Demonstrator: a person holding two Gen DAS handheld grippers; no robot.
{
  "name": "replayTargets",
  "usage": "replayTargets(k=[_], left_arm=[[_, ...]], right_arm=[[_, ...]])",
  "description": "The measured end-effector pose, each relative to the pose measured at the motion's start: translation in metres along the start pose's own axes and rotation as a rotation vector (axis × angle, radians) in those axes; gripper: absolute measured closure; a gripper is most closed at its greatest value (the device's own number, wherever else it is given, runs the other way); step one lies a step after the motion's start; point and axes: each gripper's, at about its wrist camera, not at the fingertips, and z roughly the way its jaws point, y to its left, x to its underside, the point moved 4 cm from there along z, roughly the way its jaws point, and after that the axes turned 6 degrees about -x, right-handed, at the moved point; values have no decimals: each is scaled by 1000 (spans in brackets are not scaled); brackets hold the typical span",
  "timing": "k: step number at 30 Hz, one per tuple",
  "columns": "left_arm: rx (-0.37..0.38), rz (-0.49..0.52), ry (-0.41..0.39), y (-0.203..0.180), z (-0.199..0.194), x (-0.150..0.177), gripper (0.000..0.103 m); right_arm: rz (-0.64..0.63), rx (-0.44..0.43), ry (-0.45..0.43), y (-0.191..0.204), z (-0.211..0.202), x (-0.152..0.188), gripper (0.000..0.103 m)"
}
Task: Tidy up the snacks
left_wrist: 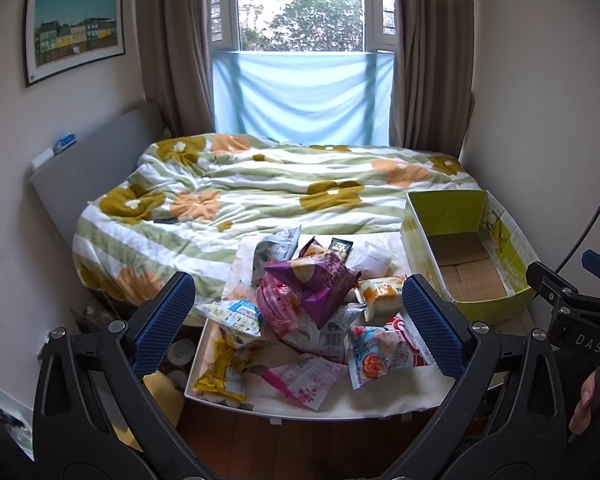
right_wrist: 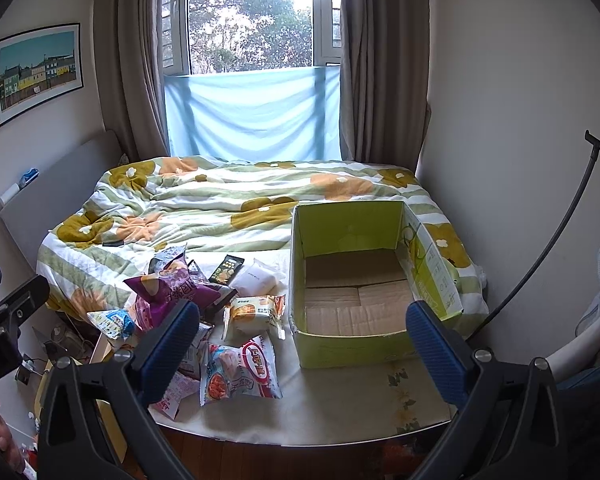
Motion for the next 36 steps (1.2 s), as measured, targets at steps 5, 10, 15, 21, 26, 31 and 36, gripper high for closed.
replayTargets(k=[5,10,15,21,26,31,36], left_arm=[[0,0,1,0,0,-1,1],[0,-1,0,0,0,-1,1],[2,-2,-1,0,0,-1,1],[-7,-27,46,1,8,12,1],[-14,-60,164,4,31,49,1],[8,-92,286,6,70,97,1],[48,-33,359,-2,117,133,1]], right_arm=[[1,0,-1,-1,0,-2,0],[2,0,-2,0,0,-1,0],[5,-4,-4,0,-1,0,0],[32,-51,39,0,6,9,0],[9,-109,135,3,29,29,0],[3,-183,226,3,70,57,0],[29,-224,320,4,112,80,0]])
